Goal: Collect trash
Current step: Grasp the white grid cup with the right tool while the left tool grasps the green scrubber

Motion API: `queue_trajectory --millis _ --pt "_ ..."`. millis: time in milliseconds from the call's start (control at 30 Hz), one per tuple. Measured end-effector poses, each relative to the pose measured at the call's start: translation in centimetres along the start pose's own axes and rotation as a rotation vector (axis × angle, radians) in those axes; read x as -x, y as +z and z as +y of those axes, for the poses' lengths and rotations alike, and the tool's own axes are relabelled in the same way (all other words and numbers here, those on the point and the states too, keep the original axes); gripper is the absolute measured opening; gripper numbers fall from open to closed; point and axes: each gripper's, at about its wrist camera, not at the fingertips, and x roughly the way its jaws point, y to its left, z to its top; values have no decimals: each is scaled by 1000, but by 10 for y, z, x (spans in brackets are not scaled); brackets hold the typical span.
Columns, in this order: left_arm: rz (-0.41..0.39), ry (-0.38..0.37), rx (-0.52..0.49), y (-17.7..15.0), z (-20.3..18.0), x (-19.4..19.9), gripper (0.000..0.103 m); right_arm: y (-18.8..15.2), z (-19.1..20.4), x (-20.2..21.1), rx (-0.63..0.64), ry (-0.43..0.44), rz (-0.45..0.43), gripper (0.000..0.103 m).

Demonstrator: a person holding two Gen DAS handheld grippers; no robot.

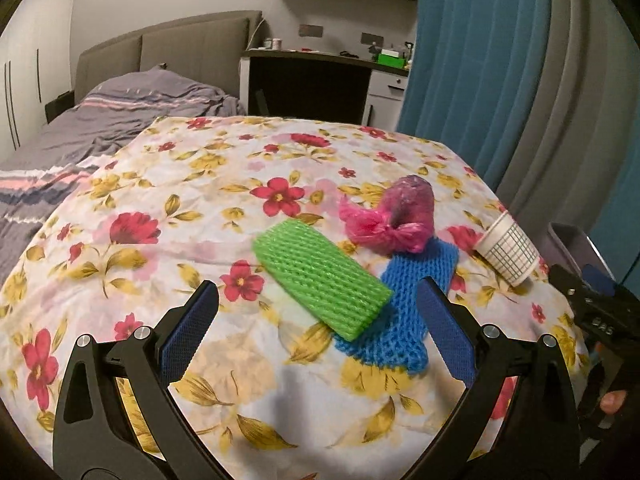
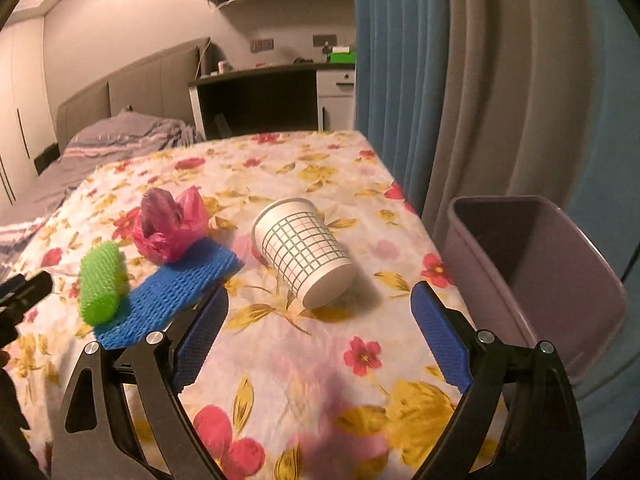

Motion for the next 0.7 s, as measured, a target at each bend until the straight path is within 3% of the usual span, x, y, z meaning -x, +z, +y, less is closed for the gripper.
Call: queue_trajectory --millis 367,500,600,700 --pt "31 -16 13 0 0 -20 97 12 -1 -50 33 3 72 88" --pt "33 -15 18 1 0 -25 97 12 -4 -62 35 15 97 79" --pt "38 -19 19 1 1 -29 97 11 -5 -68 32 26 115 65" --pt "48 -27 25 1 1 -35 97 10 -7 -67 31 40 114 62"
